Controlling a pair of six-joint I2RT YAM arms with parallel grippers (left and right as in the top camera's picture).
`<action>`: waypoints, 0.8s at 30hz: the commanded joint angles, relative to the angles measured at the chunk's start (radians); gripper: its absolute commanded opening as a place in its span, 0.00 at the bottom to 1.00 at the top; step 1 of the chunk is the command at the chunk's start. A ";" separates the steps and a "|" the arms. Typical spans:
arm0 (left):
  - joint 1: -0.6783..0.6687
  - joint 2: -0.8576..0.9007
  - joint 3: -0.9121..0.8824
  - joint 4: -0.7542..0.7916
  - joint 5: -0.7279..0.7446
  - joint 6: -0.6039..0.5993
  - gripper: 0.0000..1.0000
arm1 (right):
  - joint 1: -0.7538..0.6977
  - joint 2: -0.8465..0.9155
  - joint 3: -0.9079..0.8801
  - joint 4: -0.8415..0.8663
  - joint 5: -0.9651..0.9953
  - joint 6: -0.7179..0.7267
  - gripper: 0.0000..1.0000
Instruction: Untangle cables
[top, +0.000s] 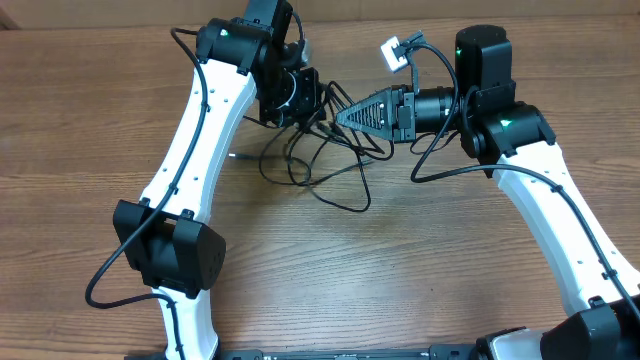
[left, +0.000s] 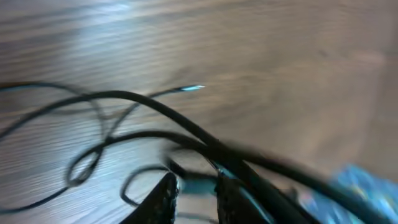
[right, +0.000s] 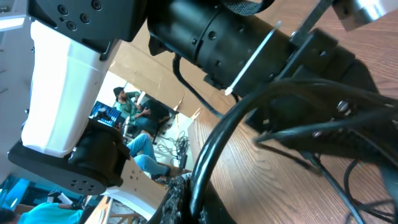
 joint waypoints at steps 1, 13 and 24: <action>-0.007 -0.035 0.026 -0.003 0.267 0.171 0.21 | 0.000 -0.022 0.030 0.009 0.017 0.000 0.04; -0.006 -0.035 0.026 -0.015 0.395 0.236 0.06 | 0.000 -0.021 0.030 -0.013 0.069 -0.009 0.04; 0.068 -0.036 0.026 -0.024 0.423 0.235 0.04 | 0.000 -0.021 0.029 -0.118 0.182 -0.064 0.04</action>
